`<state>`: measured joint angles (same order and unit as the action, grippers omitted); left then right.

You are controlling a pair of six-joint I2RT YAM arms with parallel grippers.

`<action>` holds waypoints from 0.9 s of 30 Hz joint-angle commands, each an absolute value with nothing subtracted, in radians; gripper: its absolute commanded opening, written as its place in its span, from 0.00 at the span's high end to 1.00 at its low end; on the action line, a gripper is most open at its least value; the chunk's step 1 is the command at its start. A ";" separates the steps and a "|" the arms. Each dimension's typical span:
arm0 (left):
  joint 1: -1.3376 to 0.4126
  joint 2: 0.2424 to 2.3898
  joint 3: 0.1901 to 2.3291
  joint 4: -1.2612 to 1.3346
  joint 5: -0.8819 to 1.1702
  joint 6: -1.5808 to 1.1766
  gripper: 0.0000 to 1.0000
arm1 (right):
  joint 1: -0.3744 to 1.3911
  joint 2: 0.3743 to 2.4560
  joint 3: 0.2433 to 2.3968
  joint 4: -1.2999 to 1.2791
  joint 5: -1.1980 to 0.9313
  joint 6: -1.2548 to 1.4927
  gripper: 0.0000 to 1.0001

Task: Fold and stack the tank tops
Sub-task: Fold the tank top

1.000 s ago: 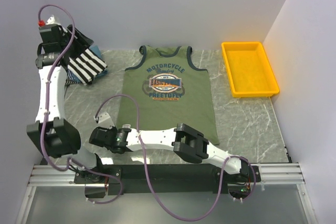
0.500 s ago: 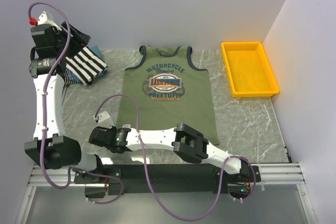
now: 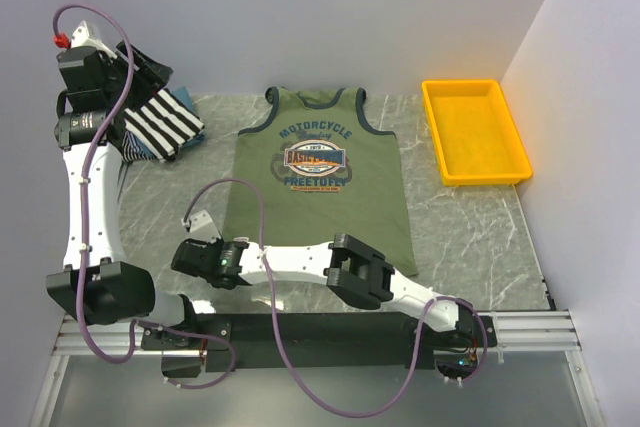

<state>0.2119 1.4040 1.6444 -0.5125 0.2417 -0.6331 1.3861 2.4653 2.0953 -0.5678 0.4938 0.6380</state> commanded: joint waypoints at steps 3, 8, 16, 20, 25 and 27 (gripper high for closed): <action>0.209 1.379 1.646 -0.471 0.259 -0.635 0.33 | 1.374 2.503 2.131 -0.572 0.503 0.641 0.60; 0.210 1.385 1.654 -0.472 0.264 -0.637 0.33 | 1.374 2.488 2.117 -0.565 0.486 0.638 0.60; 0.210 1.411 1.632 -0.457 0.264 -0.647 0.33 | 1.376 2.441 2.024 -0.558 0.443 0.657 0.76; 0.201 1.442 1.609 -0.440 0.261 -0.652 0.34 | 1.370 2.356 1.912 -0.483 0.400 0.660 0.95; 0.157 1.502 1.543 -0.426 0.218 -0.640 0.34 | 1.358 2.254 1.775 -0.407 0.301 0.660 1.00; 0.134 1.541 1.517 -0.425 0.207 -0.629 0.34 | 1.348 2.215 1.685 -0.336 0.253 0.661 1.00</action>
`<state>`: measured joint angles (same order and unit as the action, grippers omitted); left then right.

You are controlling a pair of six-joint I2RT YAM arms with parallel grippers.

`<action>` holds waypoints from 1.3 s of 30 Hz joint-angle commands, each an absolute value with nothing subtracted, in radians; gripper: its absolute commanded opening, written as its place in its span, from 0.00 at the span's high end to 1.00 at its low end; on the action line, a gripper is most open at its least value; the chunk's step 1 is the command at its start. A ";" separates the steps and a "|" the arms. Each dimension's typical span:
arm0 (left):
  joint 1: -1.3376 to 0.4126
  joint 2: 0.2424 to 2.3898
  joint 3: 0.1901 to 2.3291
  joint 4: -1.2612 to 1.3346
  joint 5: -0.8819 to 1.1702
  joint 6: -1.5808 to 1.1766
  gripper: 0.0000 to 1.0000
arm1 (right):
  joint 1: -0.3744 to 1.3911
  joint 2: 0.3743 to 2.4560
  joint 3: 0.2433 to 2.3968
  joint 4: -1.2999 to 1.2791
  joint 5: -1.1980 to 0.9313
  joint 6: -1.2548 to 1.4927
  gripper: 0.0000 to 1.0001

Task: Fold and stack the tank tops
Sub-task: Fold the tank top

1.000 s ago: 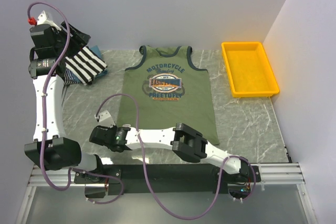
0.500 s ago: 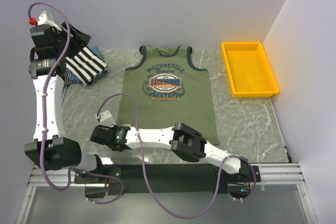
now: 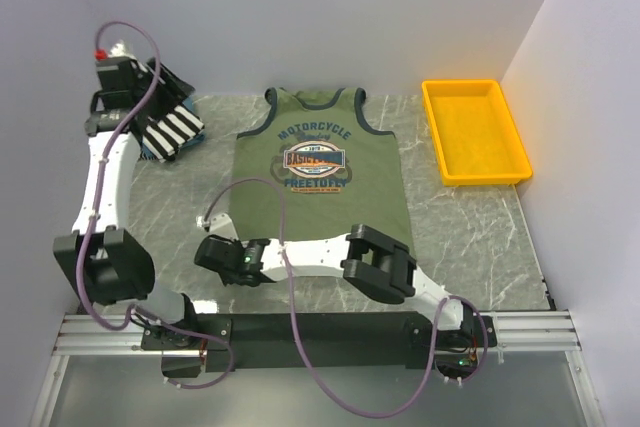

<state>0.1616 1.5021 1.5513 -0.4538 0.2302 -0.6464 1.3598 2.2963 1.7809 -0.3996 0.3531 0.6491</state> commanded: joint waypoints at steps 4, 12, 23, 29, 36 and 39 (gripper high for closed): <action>0.109 1.618 1.467 -0.413 0.216 -0.617 0.35 | 1.336 2.102 1.533 -0.200 0.146 0.692 1.00; 0.074 1.778 1.425 -0.396 0.258 -0.603 0.37 | 1.307 1.985 1.315 -0.084 0.012 0.756 1.00; 0.054 1.995 1.486 -0.410 0.290 -0.592 0.40 | 1.289 1.942 1.264 -0.078 -0.032 0.795 1.00; 0.040 2.100 1.548 -0.417 0.308 -0.584 0.45 | 1.285 1.928 1.252 -0.086 -0.025 0.811 1.00; 0.035 2.129 1.552 -0.402 0.298 -0.588 0.48 | 1.279 1.907 1.233 -0.084 -0.026 0.822 1.00; 0.034 2.140 1.565 -0.411 0.288 -0.583 0.50 | 1.275 1.893 1.230 -0.086 -0.028 0.822 1.00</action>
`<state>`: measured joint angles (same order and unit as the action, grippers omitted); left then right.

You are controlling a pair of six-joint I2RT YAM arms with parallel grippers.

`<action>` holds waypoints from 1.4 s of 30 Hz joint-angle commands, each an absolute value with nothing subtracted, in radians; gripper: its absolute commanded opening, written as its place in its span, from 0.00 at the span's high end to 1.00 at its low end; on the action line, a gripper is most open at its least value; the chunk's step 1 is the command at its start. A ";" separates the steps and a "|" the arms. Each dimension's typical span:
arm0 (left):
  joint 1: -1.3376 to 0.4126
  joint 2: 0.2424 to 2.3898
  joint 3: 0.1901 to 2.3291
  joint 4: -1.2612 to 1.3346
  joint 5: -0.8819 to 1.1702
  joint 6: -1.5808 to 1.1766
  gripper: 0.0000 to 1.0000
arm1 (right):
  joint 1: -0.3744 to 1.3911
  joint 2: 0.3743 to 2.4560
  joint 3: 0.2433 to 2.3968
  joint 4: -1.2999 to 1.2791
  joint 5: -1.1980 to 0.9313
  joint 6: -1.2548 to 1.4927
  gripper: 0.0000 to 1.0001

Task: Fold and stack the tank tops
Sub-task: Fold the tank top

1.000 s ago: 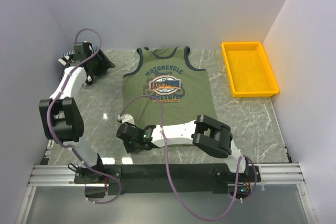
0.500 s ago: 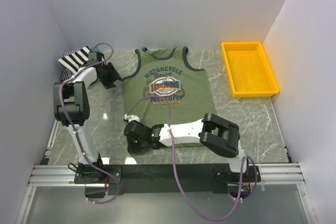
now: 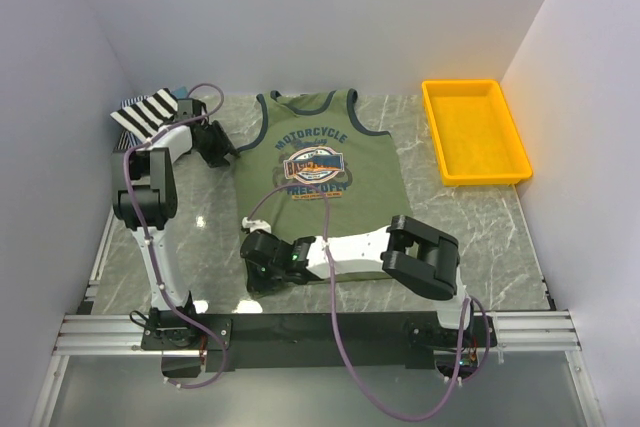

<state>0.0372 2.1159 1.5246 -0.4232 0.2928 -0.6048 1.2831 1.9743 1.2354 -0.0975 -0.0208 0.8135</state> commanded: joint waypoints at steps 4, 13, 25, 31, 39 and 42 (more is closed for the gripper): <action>0.031 2.149 1.563 -0.413 0.275 -0.584 0.53 | 1.273 1.884 1.242 -0.100 -0.035 0.821 1.00; 0.028 2.172 1.589 -0.417 0.252 -0.594 0.91 | 1.267 1.894 1.307 -0.135 -0.060 0.818 1.00; 0.064 2.051 1.594 -0.434 0.104 -0.647 0.99 | 1.278 1.927 1.443 -0.212 -0.092 0.785 1.00; 0.092 2.000 1.585 -0.462 0.034 -0.640 0.99 | 1.301 1.957 1.517 -0.247 -0.121 0.784 1.00; 0.074 1.974 1.588 -0.451 0.038 -0.632 0.99 | 1.301 1.933 1.470 -0.195 -0.140 0.833 1.00; 0.031 1.996 1.634 -0.476 0.028 -0.626 0.99 | 1.286 1.885 1.387 -0.149 -0.130 0.870 1.00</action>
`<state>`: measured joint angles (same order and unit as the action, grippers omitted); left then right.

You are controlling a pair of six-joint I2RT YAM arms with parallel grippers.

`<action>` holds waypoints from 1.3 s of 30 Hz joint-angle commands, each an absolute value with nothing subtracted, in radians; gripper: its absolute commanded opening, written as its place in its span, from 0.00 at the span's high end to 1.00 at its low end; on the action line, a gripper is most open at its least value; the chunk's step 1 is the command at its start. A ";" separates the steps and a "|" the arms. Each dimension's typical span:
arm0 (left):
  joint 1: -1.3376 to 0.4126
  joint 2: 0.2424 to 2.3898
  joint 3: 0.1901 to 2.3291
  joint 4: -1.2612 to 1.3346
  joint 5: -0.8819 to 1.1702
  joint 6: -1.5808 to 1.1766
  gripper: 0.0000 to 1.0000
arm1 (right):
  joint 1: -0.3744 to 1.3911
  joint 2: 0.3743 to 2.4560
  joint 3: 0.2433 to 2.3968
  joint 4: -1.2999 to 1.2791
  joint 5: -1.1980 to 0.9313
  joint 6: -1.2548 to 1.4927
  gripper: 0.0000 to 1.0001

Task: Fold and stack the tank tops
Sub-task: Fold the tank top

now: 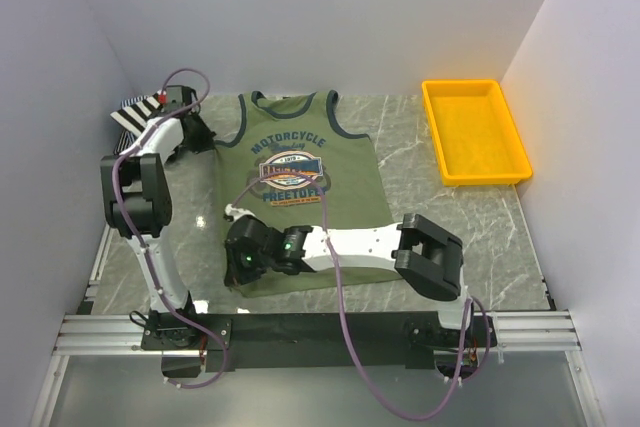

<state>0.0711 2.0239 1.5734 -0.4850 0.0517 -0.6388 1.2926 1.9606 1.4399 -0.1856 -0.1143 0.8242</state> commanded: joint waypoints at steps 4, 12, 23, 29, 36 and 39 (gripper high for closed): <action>-0.029 2.028 1.670 -0.482 0.028 -0.644 0.99 | 1.261 1.809 1.229 -0.057 -0.120 0.919 1.00; -0.136 2.085 1.759 -0.497 0.008 -0.667 0.99 | 1.221 1.680 1.034 0.061 -0.097 0.997 1.00; -0.238 2.189 1.893 -0.522 0.003 -0.686 0.99 | 1.193 1.562 0.824 0.140 -0.018 1.071 1.00; -0.281 2.232 1.942 -0.532 0.003 -0.693 0.99 | 1.175 1.522 0.739 0.178 -0.003 1.094 1.00; -0.316 2.276 1.996 -0.541 0.003 -0.703 0.99 | 1.160 1.490 0.666 0.209 0.020 1.114 1.00; -0.330 2.296 2.016 -0.543 0.003 -0.706 1.00 | 1.152 1.479 0.640 0.216 0.025 1.118 1.00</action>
